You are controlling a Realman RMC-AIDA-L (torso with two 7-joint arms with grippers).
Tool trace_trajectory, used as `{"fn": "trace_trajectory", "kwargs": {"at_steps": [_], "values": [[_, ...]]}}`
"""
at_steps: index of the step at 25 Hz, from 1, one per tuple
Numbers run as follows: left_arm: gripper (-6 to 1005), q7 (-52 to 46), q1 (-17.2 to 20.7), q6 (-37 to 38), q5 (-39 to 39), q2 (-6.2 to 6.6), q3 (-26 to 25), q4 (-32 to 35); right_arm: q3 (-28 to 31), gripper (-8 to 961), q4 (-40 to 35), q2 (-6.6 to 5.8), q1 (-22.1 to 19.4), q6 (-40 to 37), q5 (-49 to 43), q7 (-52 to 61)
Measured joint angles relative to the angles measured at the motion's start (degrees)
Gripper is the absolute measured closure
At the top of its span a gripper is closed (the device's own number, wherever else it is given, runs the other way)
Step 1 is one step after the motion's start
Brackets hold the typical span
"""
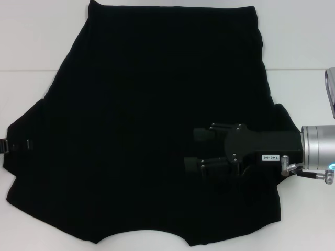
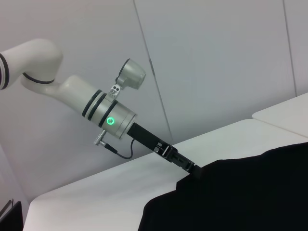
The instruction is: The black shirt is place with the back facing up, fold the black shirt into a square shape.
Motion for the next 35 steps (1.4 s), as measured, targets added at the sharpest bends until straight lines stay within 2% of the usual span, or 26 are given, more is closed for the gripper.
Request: {"fn": "trace_trajectory", "kwargs": {"at_steps": [28,35], "values": [[140,0.12,0.13,-0.98,0.66,0.0,0.08,-0.46,0.0,38,0.0,0.0,-0.08,0.0,0.0,-0.09],[152,0.12,-0.09,0.0,0.76,-0.08,1.51,-0.54,0.0,38,0.0,-0.04,0.01,0.0,0.0,-0.09]]}}
